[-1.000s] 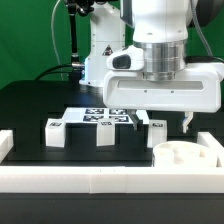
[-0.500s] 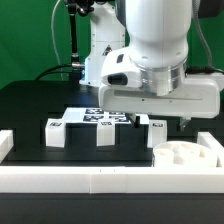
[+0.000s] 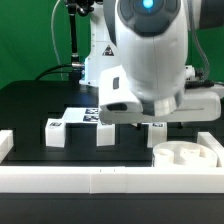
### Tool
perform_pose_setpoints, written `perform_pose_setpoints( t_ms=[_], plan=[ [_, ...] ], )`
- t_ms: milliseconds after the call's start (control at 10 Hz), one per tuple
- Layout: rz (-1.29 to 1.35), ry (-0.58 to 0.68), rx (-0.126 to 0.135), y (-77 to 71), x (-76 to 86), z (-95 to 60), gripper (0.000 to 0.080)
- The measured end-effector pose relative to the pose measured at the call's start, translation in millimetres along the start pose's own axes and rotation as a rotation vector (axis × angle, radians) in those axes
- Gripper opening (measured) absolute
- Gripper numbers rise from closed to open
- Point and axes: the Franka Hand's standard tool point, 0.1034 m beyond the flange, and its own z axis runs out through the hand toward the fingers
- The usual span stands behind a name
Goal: Assemble stool
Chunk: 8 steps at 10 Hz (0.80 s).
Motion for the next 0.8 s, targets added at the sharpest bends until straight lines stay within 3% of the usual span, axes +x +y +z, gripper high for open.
perform_pose_setpoints(
  t_ms=[200,500,800],
  plan=[
    [-0.007,-0.155,-0.006,0.3,-2.0,10.3,0.0649],
    [-0.002,-0.192,-0.023,-3.4,5.9,22.2,0.0649],
    [0.000,-0.190,-0.022,1.4,9.4,25.8,0.0649]
  ],
)
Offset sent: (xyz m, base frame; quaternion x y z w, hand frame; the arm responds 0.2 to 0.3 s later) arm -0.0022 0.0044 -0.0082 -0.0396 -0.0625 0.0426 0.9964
